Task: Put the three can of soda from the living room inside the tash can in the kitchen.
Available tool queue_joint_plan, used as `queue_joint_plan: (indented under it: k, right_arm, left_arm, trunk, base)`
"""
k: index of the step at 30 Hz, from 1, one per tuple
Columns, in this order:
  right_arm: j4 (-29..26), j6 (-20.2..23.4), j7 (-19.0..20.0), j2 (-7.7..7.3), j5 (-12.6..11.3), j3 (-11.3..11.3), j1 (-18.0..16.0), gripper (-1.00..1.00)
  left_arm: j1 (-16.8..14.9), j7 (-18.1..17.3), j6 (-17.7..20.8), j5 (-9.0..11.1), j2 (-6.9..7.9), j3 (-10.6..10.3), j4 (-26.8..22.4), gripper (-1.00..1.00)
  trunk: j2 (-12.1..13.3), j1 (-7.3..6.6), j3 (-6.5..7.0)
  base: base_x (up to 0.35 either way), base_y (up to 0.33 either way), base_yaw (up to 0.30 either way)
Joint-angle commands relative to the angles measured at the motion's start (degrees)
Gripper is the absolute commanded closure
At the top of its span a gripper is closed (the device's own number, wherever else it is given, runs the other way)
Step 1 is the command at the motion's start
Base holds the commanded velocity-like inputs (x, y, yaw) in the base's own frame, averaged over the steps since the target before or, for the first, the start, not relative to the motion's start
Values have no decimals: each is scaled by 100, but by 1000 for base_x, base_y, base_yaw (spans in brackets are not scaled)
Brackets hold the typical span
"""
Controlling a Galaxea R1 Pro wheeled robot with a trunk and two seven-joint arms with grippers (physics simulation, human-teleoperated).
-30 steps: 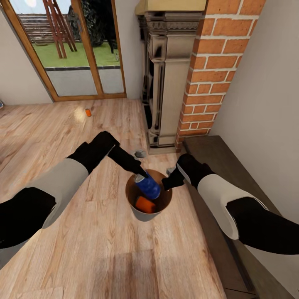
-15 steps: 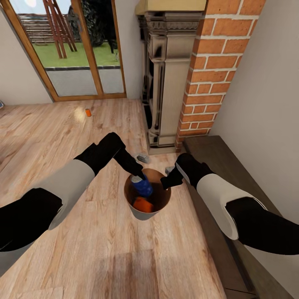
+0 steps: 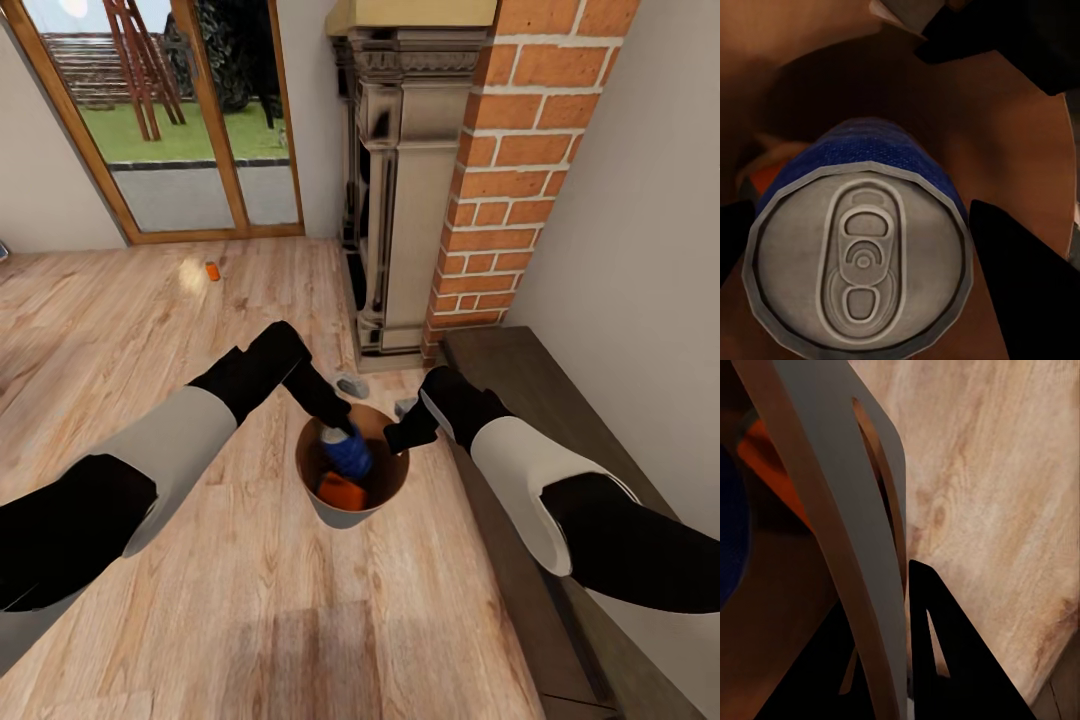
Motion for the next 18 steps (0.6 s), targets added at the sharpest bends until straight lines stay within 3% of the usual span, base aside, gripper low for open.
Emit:
queue_joint_plan:
  k: [1, 5, 8, 18]
  right_arm:
    - [-2, 38, 40, 1, -196, -48, -2, 100]
    - [-2, 38, 41, 2, -193, -47, -8, 100]
    - [-2, 38, 40, 2, -192, -49, -11, 100]
    - [-2, 38, 37, -1, -189, -47, -11, 100]
  left_arm:
    - [1, -1, 0, -2, -1, -62, 0, 100]
    - [5, -1, 0, -4, -21, -469, 5, 100]
    - [10, 40, 0, -2, -28, -602, 6, 100]
    - [16, 343, 0, 2, -70, -665, 11, 100]
  trunk:
    - [0, 0, 1]
    - [0, 0, 1]
    - [0, 0, 1]
    - [0, 0, 1]
  base:
    - [0, 0, 0]
    - [0, 0, 0]
    - [0, 0, 0]
    - [0, 0, 0]
